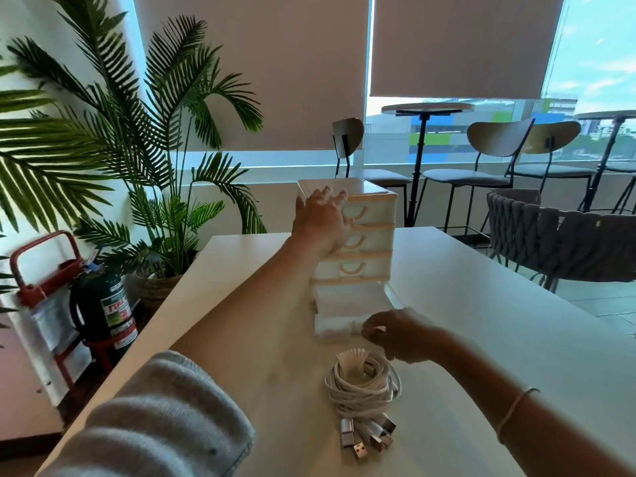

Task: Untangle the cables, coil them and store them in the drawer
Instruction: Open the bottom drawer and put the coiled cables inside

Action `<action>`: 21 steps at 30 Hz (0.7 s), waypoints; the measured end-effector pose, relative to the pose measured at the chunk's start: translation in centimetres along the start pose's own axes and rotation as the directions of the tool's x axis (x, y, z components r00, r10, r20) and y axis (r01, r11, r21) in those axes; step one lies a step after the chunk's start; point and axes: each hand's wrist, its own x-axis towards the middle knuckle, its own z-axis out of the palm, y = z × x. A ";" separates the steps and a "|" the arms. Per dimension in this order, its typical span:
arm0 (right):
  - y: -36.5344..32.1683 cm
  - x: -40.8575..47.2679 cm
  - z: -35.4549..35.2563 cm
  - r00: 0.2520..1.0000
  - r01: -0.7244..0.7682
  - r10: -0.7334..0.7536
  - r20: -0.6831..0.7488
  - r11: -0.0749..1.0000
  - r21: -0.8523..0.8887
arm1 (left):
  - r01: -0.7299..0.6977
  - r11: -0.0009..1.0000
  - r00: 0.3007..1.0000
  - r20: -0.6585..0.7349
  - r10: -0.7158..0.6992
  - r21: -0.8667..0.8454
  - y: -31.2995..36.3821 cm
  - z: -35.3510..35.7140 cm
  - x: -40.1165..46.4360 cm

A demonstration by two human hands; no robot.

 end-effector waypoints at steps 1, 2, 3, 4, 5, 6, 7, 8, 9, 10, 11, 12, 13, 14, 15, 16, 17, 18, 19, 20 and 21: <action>0.1 -0.4 0.1 0.999 -0.033 0.033 -0.005 0.999 0.007 | 0.009 1.000 1.000 0.026 -0.008 -0.008 0.2 -0.1 -0.4; 0.1 -0.8 0.2 0.998 -0.066 0.066 0.013 0.998 -0.016 | 0.013 1.000 0.999 0.033 -0.012 -0.012 0.5 -0.1 -0.8; 0.0 -1.3 0.3 0.995 -0.088 0.089 0.049 0.996 -0.035 | 0.013 1.000 1.000 0.018 -0.013 -0.020 0.8 -0.2 -1.3; -0.1 -1.8 0.3 0.990 -0.102 0.104 0.098 0.994 -0.028 | 0.014 0.999 1.000 -0.013 -0.015 -0.041 1.1 -0.3 -2.1; -0.1 -2.3 0.4 0.984 -0.113 0.112 0.138 0.994 0.002 | 0.017 0.996 0.998 -0.051 -0.021 -0.083 1.4 -0.5 -2.9; -0.2 -2.7 0.5 0.980 -0.123 0.115 0.160 0.991 0.044 | 0.028 0.990 0.996 -0.083 -0.040 -0.139 1.7 -0.6 -3.9; -0.1 -3.0 0.7 0.978 -0.135 0.119 0.169 0.987 0.082 | 0.055 0.979 0.992 -0.101 -0.076 -0.199 1.9 -0.6 -5.0; 0.0 -3.1 1.0 0.978 -0.150 0.128 0.164 0.981 0.126 | 0.097 0.964 0.987 -0.100 -0.125 -0.249 2.1 -0.5 -6.2; 0.1 -3.0 1.4 0.980 -0.163 0.138 0.144 0.971 0.176 | 0.152 0.948 0.981 -0.074 -0.179 -0.279 2.3 0.0 -7.5; 0.0 -3.0 1.8 0.982 -0.173 0.150 0.118 0.959 0.223 | 0.215 0.933 0.973 -0.019 -0.230 -0.288 2.4 0.6 -8.8; 0.0 -2.9 2.2 0.982 -0.185 0.167 0.087 0.946 0.265 | 0.276 0.918 0.961 0.054 -0.272 -0.285 2.5 1.5 -10.1; -0.1 -2.8 2.7 0.982 -0.190 0.182 0.056 0.936 0.298 | 0.332 0.900 0.943 0.131 -0.307 -0.282 2.5 2.4 -11.3; -0.2 -2.7 3.2 0.982 -0.186 0.189 0.020 0.930 0.316 | 0.386 0.878 0.918 0.208 -0.336 -0.282 2.5 3.2 -12.4; -0.3 -2.7 3.6 0.983 -0.167 0.183 -0.019 0.928 0.332 | 0.432 0.856 0.891 0.278 -0.358 -0.283 2.5 3.8 -13.4; -0.4 -2.9 4.0 0.984 -0.136 0.168 -0.056 0.921 0.364 | 0.466 0.840 0.864 0.347 -0.365 -0.279 2.6 4.1 -14.4; -0.5 -3.2 4.3 0.984 -0.098 0.151 -0.097 0.904 0.415 | 0.489 0.830 0.837 0.412 -0.360 -0.268 2.9 4.4 -15.2; -0.5 -3.4 4.6 0.979 -0.060 0.143 -0.143 0.881 0.469 | 0.506 0.820 0.814 0.462 -0.351 -0.269 3.1 4.5 -15.9; -0.4 -3.7 4.9 0.970 -0.019 0.138 -0.200 0.863 0.505 | 0.515 0.805 0.807 0.483 -0.340 -0.295 3.4 4.7 -16.4; -0.3 -3.9 5.1 0.956 0.010 0.144 -0.256 0.854 0.520 | 0.533 0.773 0.805 0.487 -0.338 -0.345 3.6 4.7 -16.8; -0.1 -3.9 5.5 0.938 0.037 0.153 -0.310 0.846 0.532 | 0.552 0.721 0.810 0.475 -0.345 -0.418 3.8 4.6 -17.1; -0.1 -4.0 5.6 0.925 0.041 0.178 -0.336 0.832 0.554 | 0.568 0.642 0.814 0.465 -0.347 -0.515 3.9 4.6 -17.4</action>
